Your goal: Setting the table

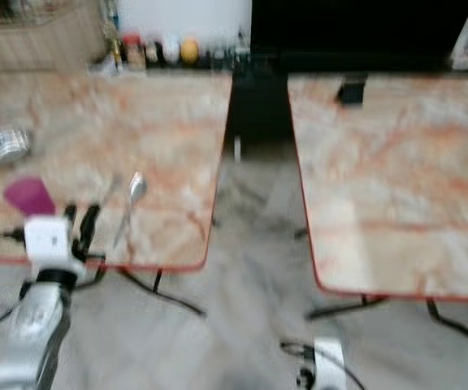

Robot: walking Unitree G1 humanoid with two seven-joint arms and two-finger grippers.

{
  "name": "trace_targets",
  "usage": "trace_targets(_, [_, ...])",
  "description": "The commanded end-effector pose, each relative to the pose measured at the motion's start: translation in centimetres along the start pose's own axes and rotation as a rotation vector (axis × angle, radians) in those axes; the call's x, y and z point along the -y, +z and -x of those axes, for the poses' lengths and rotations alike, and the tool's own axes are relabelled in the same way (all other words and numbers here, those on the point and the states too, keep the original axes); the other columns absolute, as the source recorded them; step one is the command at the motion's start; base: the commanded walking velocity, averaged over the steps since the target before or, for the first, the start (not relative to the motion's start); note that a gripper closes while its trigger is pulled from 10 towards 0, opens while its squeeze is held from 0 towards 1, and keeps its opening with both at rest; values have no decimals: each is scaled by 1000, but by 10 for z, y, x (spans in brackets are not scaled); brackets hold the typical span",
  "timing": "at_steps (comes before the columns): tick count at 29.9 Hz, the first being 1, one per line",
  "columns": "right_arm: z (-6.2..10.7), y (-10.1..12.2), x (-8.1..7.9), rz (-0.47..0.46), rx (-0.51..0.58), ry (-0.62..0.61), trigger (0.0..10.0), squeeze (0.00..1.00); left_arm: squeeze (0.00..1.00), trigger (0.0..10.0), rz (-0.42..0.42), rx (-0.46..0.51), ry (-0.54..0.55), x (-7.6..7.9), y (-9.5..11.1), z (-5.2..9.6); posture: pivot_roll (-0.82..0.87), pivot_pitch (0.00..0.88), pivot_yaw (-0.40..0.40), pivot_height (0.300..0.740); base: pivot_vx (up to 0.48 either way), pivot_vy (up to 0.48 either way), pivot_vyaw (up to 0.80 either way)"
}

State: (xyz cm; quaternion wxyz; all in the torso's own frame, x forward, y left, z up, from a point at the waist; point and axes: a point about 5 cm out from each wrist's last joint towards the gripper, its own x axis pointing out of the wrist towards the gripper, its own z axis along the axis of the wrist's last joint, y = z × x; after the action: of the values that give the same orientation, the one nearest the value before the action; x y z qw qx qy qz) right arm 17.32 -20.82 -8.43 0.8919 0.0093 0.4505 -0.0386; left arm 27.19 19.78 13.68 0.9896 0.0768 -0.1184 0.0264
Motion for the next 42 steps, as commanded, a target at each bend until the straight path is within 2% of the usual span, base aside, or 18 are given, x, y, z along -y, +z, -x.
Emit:
trace_targets(1, [-1, 5, -6, -10, 16, 10, 10000, 0, 0, 10000, -17, 1, 16, -6, 2, 1, 24, 0, -10, 718, 0, 424, 0])
trace_targets(21, [-2, 6, -6, -10, 23, 8, 10000, 0, 0, 10000, -8, 32, 14, -6, 10, -4, 30, 0, -14, 718, 0, 435, 0])
trace_targets(42, [-2, 7, -3, -14, 19, -1, 10000, 0, 0, 10000, 0, 23, 23, -5, 9, -4, 31, 0, -21, 718, 0, 468, 0])
